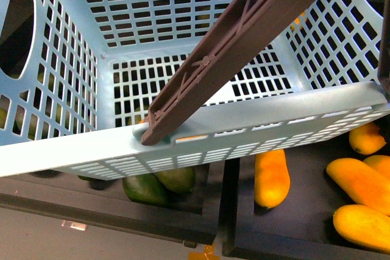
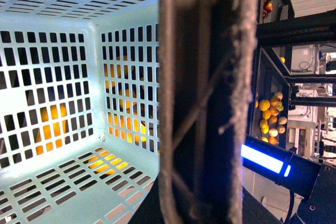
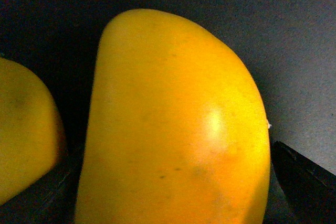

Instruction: Pick lemon and mango into basket

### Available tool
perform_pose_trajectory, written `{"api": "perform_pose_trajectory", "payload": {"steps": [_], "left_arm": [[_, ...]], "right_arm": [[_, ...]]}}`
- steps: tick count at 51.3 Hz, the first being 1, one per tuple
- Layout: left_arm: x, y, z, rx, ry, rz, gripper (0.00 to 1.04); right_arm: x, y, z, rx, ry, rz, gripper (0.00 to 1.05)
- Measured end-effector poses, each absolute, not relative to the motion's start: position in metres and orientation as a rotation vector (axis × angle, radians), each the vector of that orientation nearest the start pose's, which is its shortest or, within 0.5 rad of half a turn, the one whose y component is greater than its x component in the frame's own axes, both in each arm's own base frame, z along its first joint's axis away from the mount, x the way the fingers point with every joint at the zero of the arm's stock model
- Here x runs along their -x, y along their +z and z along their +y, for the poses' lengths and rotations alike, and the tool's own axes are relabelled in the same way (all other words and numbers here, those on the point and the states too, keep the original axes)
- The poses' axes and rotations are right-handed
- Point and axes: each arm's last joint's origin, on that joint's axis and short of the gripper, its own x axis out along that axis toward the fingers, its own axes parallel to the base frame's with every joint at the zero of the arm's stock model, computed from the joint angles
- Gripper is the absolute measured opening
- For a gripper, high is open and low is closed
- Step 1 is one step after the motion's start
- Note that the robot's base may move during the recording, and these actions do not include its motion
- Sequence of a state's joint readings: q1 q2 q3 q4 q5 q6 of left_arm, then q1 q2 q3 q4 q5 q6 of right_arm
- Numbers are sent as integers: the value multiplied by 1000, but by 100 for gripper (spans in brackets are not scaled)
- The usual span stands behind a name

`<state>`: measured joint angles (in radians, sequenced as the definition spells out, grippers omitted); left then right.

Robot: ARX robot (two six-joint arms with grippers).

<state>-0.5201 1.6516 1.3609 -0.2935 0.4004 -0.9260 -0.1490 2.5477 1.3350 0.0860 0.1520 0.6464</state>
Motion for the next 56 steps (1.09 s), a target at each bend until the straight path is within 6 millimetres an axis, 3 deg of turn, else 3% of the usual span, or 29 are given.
{"api": "perform_pose_trajectory", "payload": {"steps": [12,16,23,37,42,49,56], "left_arm": [[-317,302,-195,797,-546,969,5],[-317,302,-195,797,-546,968,5],[-317,302,-195,796,-546,968,5],[-317,302,-195,796,-546,968,5],[-317,302,-195,796,-546,968,5],[-317,302,-195,796,-546,968,5],[-317,302,-195,796,-546,968,5]], "right_arm": [[-417,-46,-68,-589,-633,995,96],[-415,-47,-68,-594,-636,989,82],[-411,-46,-71,-600,-641,985,68],[-394,-31,-76,-578,-622,976,64],[-382,-8,-81,-557,-583,941,64],[-352,53,-89,-537,-467,845,64],[-307,115,-90,-532,-348,773,64]]}}
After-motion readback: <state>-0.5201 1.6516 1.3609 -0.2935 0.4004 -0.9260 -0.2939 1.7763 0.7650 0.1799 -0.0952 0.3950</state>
